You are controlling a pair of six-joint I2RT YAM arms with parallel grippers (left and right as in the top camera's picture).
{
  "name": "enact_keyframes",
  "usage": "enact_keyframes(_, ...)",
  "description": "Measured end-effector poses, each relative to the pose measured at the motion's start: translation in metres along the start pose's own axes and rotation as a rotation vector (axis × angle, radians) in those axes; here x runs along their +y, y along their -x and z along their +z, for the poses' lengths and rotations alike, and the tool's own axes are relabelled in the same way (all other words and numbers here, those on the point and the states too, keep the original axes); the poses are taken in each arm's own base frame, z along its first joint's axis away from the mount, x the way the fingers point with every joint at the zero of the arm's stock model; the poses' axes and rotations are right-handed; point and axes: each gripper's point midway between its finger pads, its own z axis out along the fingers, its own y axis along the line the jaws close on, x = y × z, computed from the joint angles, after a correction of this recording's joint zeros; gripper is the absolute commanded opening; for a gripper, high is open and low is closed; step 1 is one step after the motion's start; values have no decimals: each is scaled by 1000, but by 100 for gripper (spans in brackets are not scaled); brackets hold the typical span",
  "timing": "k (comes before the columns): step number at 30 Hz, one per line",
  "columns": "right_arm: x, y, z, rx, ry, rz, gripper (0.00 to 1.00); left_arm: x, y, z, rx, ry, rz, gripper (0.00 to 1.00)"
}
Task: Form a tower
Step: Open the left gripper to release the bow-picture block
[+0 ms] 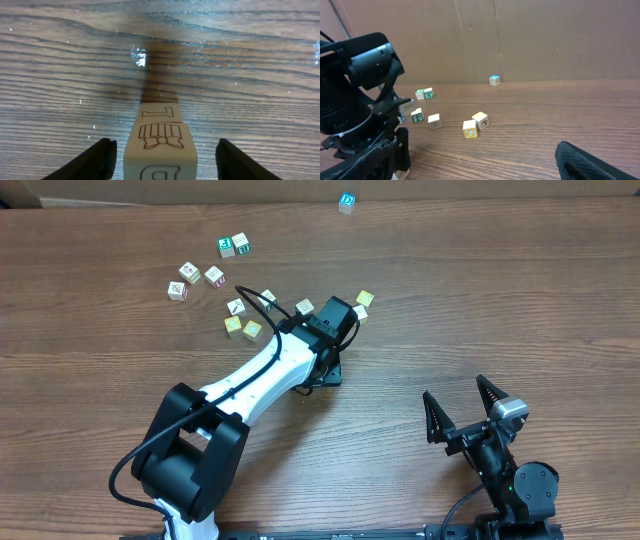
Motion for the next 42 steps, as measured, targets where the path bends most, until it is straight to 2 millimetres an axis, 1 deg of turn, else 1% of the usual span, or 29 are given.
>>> enact_keyframes(5, 0, 0, 0, 0, 0, 0, 100, 1, -2, 4, -1, -1, -1, 54)
enact_keyframes(11, 0, 0, 0, 0, 0, 0, 100, -2, 1, 7, -13, -10, -2, 54)
enact_keyframes(16, 0, 0, 0, 0, -1, 0, 100, 0, -4, 22, 14, 12, 2, 49)
enact_keyframes(19, 0, 0, 0, 0, 0, 0, 100, 1, -6, 28, 27, 22, 3, 44)
enact_keyframes(28, 0, 0, 0, 0, -1, 0, 100, -2, -3, 28, 13, 11, 9, 38)
enact_keyframes(37, 0, 0, 0, 0, 0, 0, 100, -3, -1, 28, 8, 7, 30, 36)
enact_keyframes(42, 0, 0, 0, 0, 0, 0, 100, -3, -1, 28, 8, 7, 33, 31)
